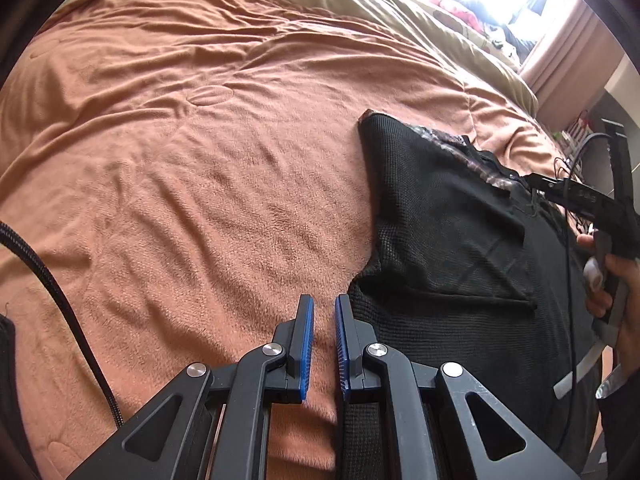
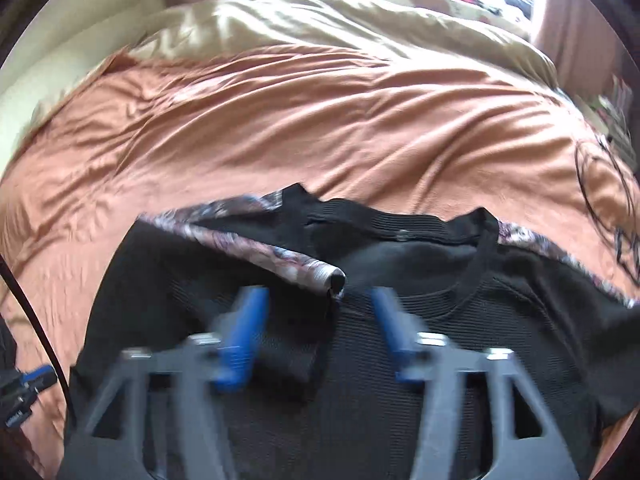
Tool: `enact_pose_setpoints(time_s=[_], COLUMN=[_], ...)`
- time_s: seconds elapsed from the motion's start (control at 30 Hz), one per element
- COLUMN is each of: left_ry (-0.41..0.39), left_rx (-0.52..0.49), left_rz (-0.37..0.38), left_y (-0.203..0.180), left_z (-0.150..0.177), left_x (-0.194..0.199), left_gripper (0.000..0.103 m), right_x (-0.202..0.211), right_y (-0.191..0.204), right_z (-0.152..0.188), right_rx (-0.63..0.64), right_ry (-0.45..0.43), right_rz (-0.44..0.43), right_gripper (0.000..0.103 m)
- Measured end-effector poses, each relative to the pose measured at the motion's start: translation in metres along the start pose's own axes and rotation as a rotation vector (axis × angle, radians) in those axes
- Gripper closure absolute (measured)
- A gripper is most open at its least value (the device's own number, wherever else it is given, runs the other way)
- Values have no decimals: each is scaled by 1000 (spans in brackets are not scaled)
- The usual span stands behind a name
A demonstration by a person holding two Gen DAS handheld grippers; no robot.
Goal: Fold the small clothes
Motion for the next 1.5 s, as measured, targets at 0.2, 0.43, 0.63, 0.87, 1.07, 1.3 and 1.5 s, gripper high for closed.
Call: enact_pose_setpoints(time_s=[0.2,0.43,0.63,0.87,1.07,1.3,1.5], left_ry=[6,-10,13,-4,-8,-58,-50], left_rx=[-10,-58,-77,-77,-96,-99,-111], left_rz=[14,4,-17,-46,-61,-48,-21], left_y=[-9,-22,-29,-29,-27,-30,-45], left_z=[-1,1,2,3,4,-9,-26], left_x=[-8,-10,-22,-26,-18,6,-10], left_gripper=[91,91,91,92,92,92,84], right_x=[-8,-9,-26,-15,12,36,28], right_y=[-8,2,9,15,7,-6,-16], right_z=[28,74,87,91,107,94,74], right_rx=[-66,-151,-123,-96,-46,1,-31], right_ry=[71,174,243,264,277,229,179], right_rz=[-85,-231,-220,-222,-194,-174,-166], right_gripper=[34,60,81,102,103,98,59])
Point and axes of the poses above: each gripper's, at about its wrist camera, not at the fingertips, and x roughly against the way its jaws point, y to its left, z to its underside, the point moved 1 cm from there along -x, roughly the way its jaws point, and after that the axes turned 13 degrees about -z, right-handed, at the moved point
